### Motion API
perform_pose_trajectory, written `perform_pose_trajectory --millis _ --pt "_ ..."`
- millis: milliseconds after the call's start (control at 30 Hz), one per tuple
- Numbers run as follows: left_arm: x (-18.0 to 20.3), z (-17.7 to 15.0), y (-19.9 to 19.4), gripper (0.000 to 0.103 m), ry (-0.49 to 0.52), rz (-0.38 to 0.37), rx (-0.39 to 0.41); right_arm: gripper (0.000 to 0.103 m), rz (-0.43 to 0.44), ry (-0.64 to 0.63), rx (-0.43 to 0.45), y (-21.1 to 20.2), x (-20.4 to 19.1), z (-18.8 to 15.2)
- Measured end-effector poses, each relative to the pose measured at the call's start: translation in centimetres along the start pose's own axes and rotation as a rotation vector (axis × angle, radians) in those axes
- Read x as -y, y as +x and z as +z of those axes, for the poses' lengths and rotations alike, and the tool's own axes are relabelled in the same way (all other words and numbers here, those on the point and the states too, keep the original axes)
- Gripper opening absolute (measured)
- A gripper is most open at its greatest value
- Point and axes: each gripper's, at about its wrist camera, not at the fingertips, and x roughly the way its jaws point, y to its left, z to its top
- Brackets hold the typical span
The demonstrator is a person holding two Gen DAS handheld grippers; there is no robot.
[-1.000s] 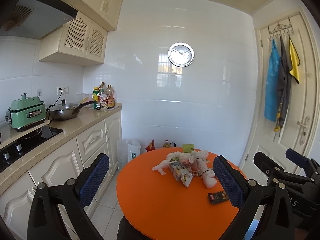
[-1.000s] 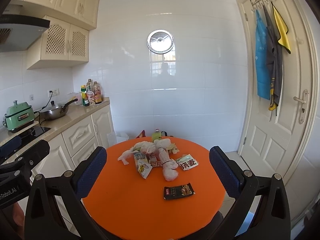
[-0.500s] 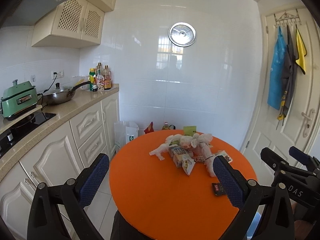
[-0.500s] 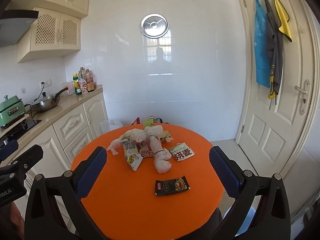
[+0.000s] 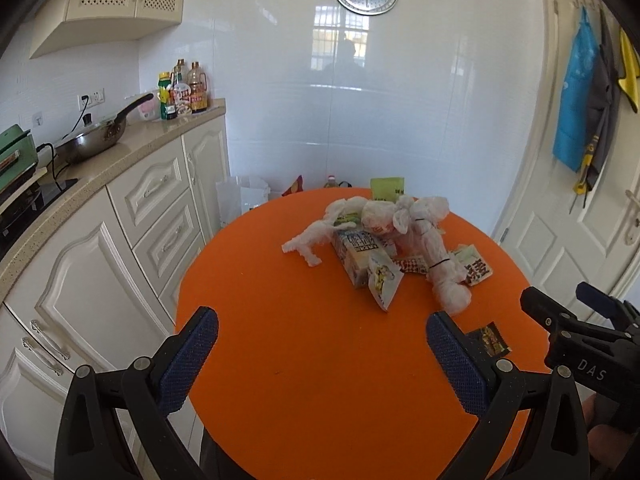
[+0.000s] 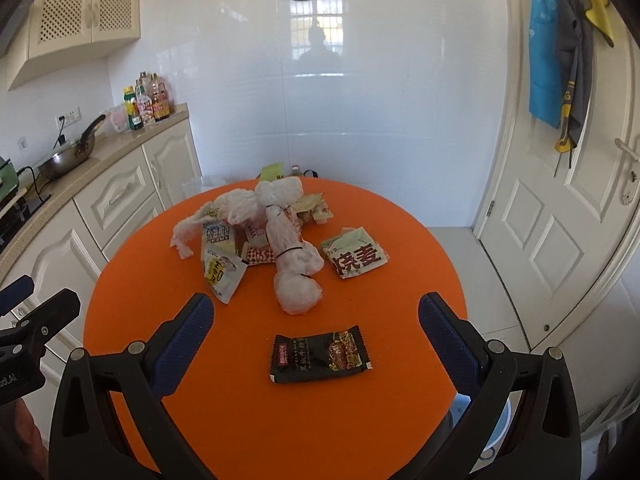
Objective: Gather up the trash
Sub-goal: 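Grasp a small snack wrapper with the left tool while the right tool grasps the white bag bundle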
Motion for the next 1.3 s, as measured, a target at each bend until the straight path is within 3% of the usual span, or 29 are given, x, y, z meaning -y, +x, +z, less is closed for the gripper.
perform_pose_trajectory --millis 400,633,700,900,1000,1033,1100,1133,1167,1300 --pt "1.5 5.4 13.9 0.102 0.025 -0.016 -0.170 0.080 0.100 -0.003 -0.170 12.1 -0.1 3.6" --pt "2.6 6.7 20.6 0.102 0.019 -0.019 -0.233 0.075 0.180 -0.056 -0.247 18.3 -0.8 5.5" --pt "2.9 6.9 22.2 0.102 0.018 -0.028 -0.244 0.052 0.189 -0.079 -0.277 19.7 -1.0 5.5" --pt "4.1 6.2 24.8 0.100 0.011 -0.080 -0.275 0.039 0.254 0.008 -0.245 19.3 1.8 5.5" --pt "4.3 5.9 25.9 0.075 -0.014 -0.113 -0.299 0.039 0.266 0.045 -0.232 18.3 3.1 5.0" --pt "4.2 5.7 26.5 0.053 -0.032 -0.131 -0.318 0.039 0.272 0.053 -0.228 18.0 3.4 4.9" --pt "4.0 5.5 26.6 0.041 -0.042 -0.141 -0.309 0.038 0.280 0.065 -0.218 17.3 4.0 4.6" --pt "3.9 5.4 26.8 0.020 -0.049 -0.165 -0.314 0.038 0.283 0.071 -0.214 17.0 4.2 4.5" --pt "3.7 5.2 27.0 0.012 -0.068 -0.196 -0.325 0.038 0.288 0.076 -0.211 16.8 4.2 4.6" --pt "3.2 4.3 26.6 0.011 -0.067 -0.198 -0.303 0.032 0.312 0.094 -0.195 15.6 4.7 4.5"
